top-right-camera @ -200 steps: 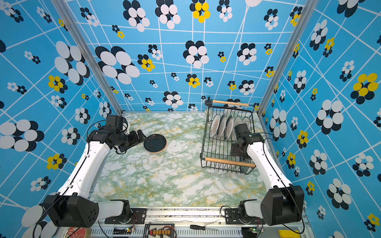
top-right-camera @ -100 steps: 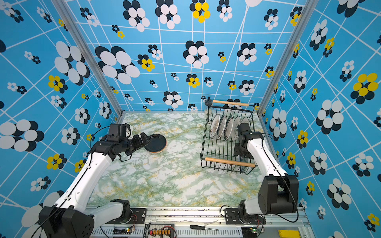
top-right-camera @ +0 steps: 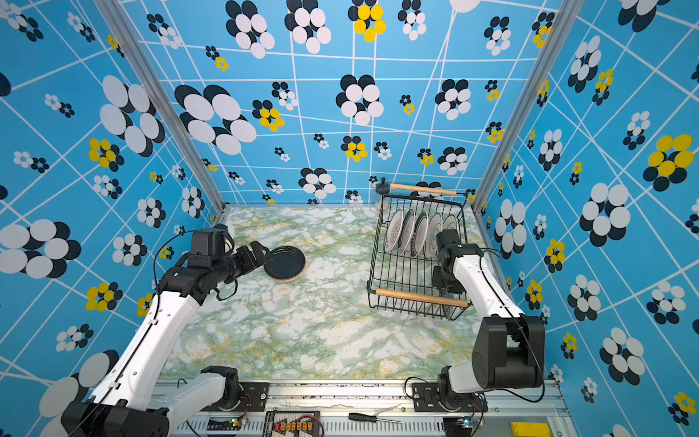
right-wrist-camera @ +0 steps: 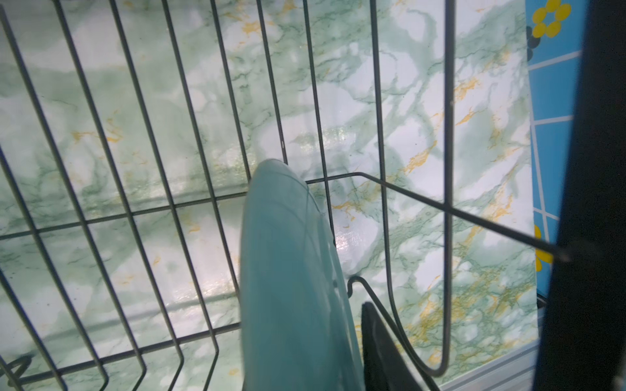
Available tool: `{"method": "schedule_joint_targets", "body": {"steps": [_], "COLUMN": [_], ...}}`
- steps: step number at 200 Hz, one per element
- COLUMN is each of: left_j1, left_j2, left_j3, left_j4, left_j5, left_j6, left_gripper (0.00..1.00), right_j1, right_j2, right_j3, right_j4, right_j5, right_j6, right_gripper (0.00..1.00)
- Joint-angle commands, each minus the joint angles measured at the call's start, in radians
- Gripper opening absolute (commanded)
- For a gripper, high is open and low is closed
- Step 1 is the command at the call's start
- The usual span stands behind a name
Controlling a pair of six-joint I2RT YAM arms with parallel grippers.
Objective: Unload the plates from the dish rack
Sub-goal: Pick up the plate from the dish rack.
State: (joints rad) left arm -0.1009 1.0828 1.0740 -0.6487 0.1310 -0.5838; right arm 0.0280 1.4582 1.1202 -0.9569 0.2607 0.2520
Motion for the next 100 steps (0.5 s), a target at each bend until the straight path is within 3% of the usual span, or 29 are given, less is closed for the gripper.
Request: {"method": "schedule_joint_targets", "body": {"steps": [1,38,70,100], "left_j1": [-0.005,-0.005,-0.007,-0.011], "left_j2": [-0.010,0.011,0.031,0.038], "left_j3": [-0.013,-0.001,0.012,0.018], "left_j4": [0.017,0.024,0.033,0.035], "left_j5": [-0.029,0.001,0.054,0.050], "left_j6": [0.006,0.008,0.013,0.034], "left_gripper": [0.99,0.99,0.99,0.99], "right_j1": [-0.002,-0.002,-0.002,-0.002], "right_j2": [0.008,-0.001,-0.007,-0.018], "right_j3": [-0.023,-0.025,-0.006,0.031], "right_j4": [0.002,0.004,-0.007,-0.037], "right_j5": [0.001,0.013,0.000,-0.003], "right_j6": [0.000,-0.009,-0.019,-0.027], "right_gripper": [0.25,0.21,0.08,0.07]}}
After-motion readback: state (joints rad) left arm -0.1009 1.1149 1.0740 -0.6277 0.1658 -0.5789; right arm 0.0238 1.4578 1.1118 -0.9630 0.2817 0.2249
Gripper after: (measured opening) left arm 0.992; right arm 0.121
